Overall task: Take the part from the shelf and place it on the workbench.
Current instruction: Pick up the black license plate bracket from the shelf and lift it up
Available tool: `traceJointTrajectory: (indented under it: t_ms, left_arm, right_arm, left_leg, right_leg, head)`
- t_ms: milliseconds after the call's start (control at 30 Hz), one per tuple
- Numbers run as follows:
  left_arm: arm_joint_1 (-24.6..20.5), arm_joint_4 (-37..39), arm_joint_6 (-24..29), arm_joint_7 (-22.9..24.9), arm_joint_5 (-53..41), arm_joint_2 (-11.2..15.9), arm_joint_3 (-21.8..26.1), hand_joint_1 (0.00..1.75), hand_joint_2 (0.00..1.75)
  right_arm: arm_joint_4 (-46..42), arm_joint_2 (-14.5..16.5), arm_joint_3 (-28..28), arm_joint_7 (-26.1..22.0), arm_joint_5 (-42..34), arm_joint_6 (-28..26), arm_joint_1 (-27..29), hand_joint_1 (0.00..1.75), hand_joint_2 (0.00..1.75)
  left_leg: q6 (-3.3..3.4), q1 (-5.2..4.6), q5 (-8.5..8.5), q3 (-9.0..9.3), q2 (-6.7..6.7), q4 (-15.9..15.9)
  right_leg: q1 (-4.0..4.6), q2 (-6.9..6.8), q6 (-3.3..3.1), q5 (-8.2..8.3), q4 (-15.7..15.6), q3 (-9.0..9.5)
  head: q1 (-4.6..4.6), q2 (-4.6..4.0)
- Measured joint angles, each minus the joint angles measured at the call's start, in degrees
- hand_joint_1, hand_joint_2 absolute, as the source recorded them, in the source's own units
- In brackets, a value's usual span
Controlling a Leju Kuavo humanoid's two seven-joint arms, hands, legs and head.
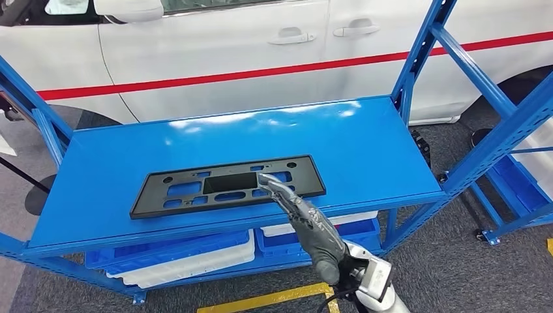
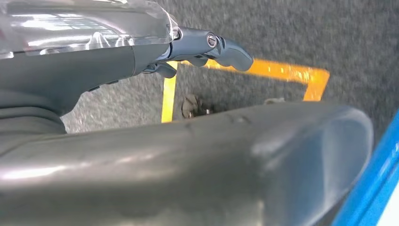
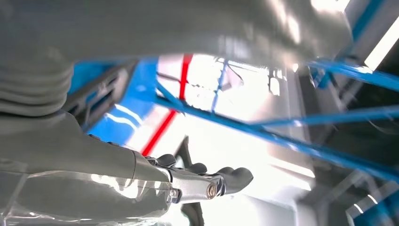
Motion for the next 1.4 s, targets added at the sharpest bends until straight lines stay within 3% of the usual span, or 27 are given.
traceJointTrajectory:
  t_ms: [67, 167, 200, 233, 267, 333, 367, 400, 467, 567, 667, 733, 767, 867, 933, 1033, 1100, 1167, 1267, 1333, 1400]
  left_arm:
    - [-0.07, 0.0, 0.02, -0.09, -0.22, -0.1, 0.0, 0.0, 0.0]
    - [-0.06, 0.0, -0.21, -0.61, -0.42, -0.26, 0.0, 0.0, 0.0]
    - [0.0, 0.0, -0.31, -0.75, -0.46, -0.33, 0.0, 0.0, 0.0]
    - [0.07, 0.0, -0.38, -0.85, -0.51, -0.38, 0.0, 0.0, 0.0]
    - [0.17, 0.0, -0.44, -0.92, -0.58, -0.46, 0.0, 0.0, 0.0]
    - [0.3, 0.01, -0.49, -1.02, -0.76, -0.66, 0.0, 0.0, 0.0]
    - [0.3, 0.01, -0.5, -1.07, -0.84, -0.73, 0.0, 0.0, 0.0]
    - [0.28, 0.01, -0.51, -1.14, -0.9, -0.76, 0.0, 0.0, 0.0]
    - [0.26, 0.0, -0.51, -1.3, -0.96, -0.77, 0.0, 0.0, 0.0]
    - [0.25, 0.0, -0.46, -1.51, -1.08, -0.84, -0.01, 0.0, 0.0]
    - [0.29, 0.0, -0.46, -1.69, -1.21, -0.91, -0.02, 0.0, 0.0]
    - [0.38, 0.0, -0.45, -1.73, -1.23, -0.92, -0.02, 0.0, 0.0]
    - [0.41, 0.0, -0.45, -1.76, -1.28, -0.92, -0.02, 0.0, 0.0]
    - [0.28, 0.0, -0.45, -2.02, -1.47, -0.92, -0.02, 0.0, 0.0]
    - [0.13, 0.01, -0.46, -2.29, -1.54, -0.93, -0.02, 0.0, 0.0]
    - [0.21, 0.01, -0.42, -2.62, -1.57, -0.98, -0.01, 0.0, 0.0]
    - [0.23, 0.01, -0.38, -2.72, -1.57, -1.07, 0.0, 0.0, 0.0]
    - [0.2, 0.0, -0.35, -2.75, -1.58, -1.12, 0.0, 0.0, 0.0]
    - [0.19, 0.0, -0.34, -2.76, -1.59, -1.12, 0.0, 0.0, 0.0]
    - [0.19, 0.0, -0.31, -2.76, -1.61, -1.11, 0.0, 0.0, 0.0]
    - [0.19, 0.0, -0.14, -2.78, -1.77, -1.11, 0.01, 0.0, 0.0]
  right_arm:
    - [1.76, -0.15, 1.34, 0.07, 1.87, -1.13, -1.01, 0.0, 1.75]
    - [5.25, -0.79, 2.96, -1.23, 7.15, -5.93, -1.8, 0.0, 1.75]
    - [6.35, -1.08, 3.4, -1.73, 8.97, -7.68, -1.85, 0.0, 1.75]
    - [7.26, -1.36, 3.81, -2.11, 10.45, -9.16, -1.87, 0.0, 1.75]
    - [8.07, -1.62, 4.2, -2.42, 11.68, -10.4, -1.93, 0.0, 1.75]
    - [9.18, -1.98, 4.78, -2.76, 13.1, -11.82, -2.14, 0.0, 1.75]
    - [9.61, -2.1, 5.0, -2.86, 13.48, -12.15, -2.28, 0.0, 1.75]
    - [9.99, -2.21, 5.18, -2.9, 14.14, -12.67, -2.39, 0.0, 1.75]
    - [10.64, -2.41, 5.67, -2.83, 17.53, -15.52, -2.54, 0.0, 1.75]
    - [11.44, -2.58, 6.85, -2.14, 28.87, -25.42, -2.75, 0.0, 1.75]
    - [12.61, -2.57, 8.31, -0.95, 36.91, -32.66, -3.12, 0.0, 1.75]
    - [13.66, -2.57, 9.31, -0.09, 39.66, -35.22, -3.25, 0.0, 1.75]
    - [14.17, -2.56, 9.79, 0.48, 41.24, -36.69, -3.45, 0.0, 1.75]
    - [15.88, -2.45, 11.38, 2.56, 46.85, -41.72, -4.76, 0.0, 1.75]
    - [17.42, -2.27, 12.47, 3.55, 49.74, -44.12, -5.63, 0.0, 1.75]
    - [19.82, -1.81, 14.27, 5.31, 54.0, -47.24, -6.52, 0.0, 1.75]
    - [20.92, -1.49, 15.2, 6.93, 56.78, -49.15, -7.34, 0.0, 1.75]
    - [21.51, -1.31, 15.66, 7.86, 58.27, -50.12, -7.96, 0.0, 1.75]
    - [21.65, -1.28, 15.77, 8.01, 58.53, -50.25, -8.08, 0.0, 1.75]
    - [22.28, -1.21, 16.18, 8.56, 59.37, -50.57, -8.47, 0.0, 1.75]
    - [24.15, -0.92, 17.21, 9.64, 60.57, -50.86, -9.28, 0.0, 1.75]
  left_leg:
    - [0.37, 0.45, 0.22, 0.91, 0.05, -1.19]
    - [0.72, 0.64, -0.06, 1.42, 0.06, -1.62]
    - [0.71, 0.66, -0.26, 1.48, 0.04, -1.55]
    - [0.6, 0.71, -0.47, 1.61, 0.0, -1.45]
    - [0.43, 0.79, -0.76, 1.8, -0.04, -1.26]
    - [-0.08, 0.89, -1.54, 2.16, -0.11, -0.63]
    - [-0.41, 0.84, -1.92, 2.15, -0.14, -0.17]
    - [-0.75, 0.77, -2.19, 2.06, -0.16, 0.15]
    - [-1.43, 0.72, -2.38, 1.93, -0.15, 0.36]
    - [-2.3, 0.97, -4.07, 1.22, -0.02, 2.39]
    - [-2.83, 1.06, -9.13, -3.67, 0.07, 12.93]
    - [-2.86, 1.06, -9.9, -6.06, 0.07, 17.37]
    - [-2.72, 1.05, -8.63, -5.65, 0.07, 16.23]
    - [-1.83, 0.81, -3.09, -0.25, 0.07, 4.64]
    - [-1.29, 0.49, -2.27, 1.58, 0.03, 0.77]
    - [-0.49, 0.53, -2.12, 1.87, -0.06, 0.12]
    - [0.12, 0.85, -1.77, 2.28, 0.03, -0.61]
    - [0.35, 0.92, -1.68, 2.41, 0.12, -0.81]
    - [0.37, 0.92, -1.68, 2.4, 0.12, -0.81]
    - [0.42, 0.9, -1.68, 2.39, 0.13, -0.8]
    - [0.48, 0.82, -1.74, 2.38, 0.1, -0.74]
  right_leg:
    - [0.06, -0.17, 0.62, -1.44, 1.92, -0.64]
    - [-0.5, -0.34, 1.54, -5.86, 12.48, -6.73]
    - [-0.73, -0.38, 1.82, -6.28, 15.22, -8.66]
    - [-0.92, -0.42, 2.05, -5.4, 15.67, -9.45]
    - [-1.11, -0.47, 2.24, -3.43, 13.89, -9.11]
    - [-1.41, -0.6, 2.39, 1.16, 6.4, -6.09]
    - [-1.41, -0.59, 2.2, 2.48, 3.33, -4.85]
    - [-1.35, -0.56, 1.92, 2.96, 1.62, -4.23]
    - [-1.07, -0.39, 1.07, 2.79, 1.11, -4.28]
    - [-1.22, -0.53, -0.08, 2.89, 0.67, -3.88]
    - [-1.12, -0.78, -0.66, 2.75, 0.54, -3.58]
    - [-0.92, -0.82, -0.8, 2.62, 0.57, -3.46]
    - [-0.84, -0.78, -0.81, 2.56, 0.58, -3.36]
    - [-0.62, -0.62, -0.55, 2.28, 0.64, -2.95]
    - [-0.51, -0.6, -0.02, 2.19, 0.66, -2.96]
    - [-0.47, -0.61, 0.97, 2.06, 0.59, -2.85]
    - [-0.44, -0.63, 1.43, 0.65, 2.41, -3.55]
    - [-0.5, -0.67, 1.55, -0.73, 4.42, -4.51]
    - [-0.51, -0.67, 1.56, -1.04, 4.96, -4.78]
    - [-0.54, -0.67, 1.63, -2.24, 7.46, -6.02]
    - [-0.65, -0.68, 1.76, -3.58, 12.25, -8.58]
  head:
    - [0.02, 0.0]
    - [0.02, 0.0]
    - [0.01, 0.0]
    - [0.01, 0.0]
    - [0.02, 0.0]
    - [0.02, 0.0]
    - [0.02, 0.0]
    - [0.01, 0.0]
    - [0.0, 0.0]
    - [0.01, 0.0]
    - [0.01, 0.0]
    - [0.01, 0.0]
    - [0.01, 0.0]
    - [0.01, 0.0]
    - [0.01, 0.0]
    - [0.01, 0.0]
    - [0.02, 0.0]
    - [0.03, 0.0]
    - [0.03, 0.0]
    - [0.03, 0.0]
    - [0.03, 0.0]
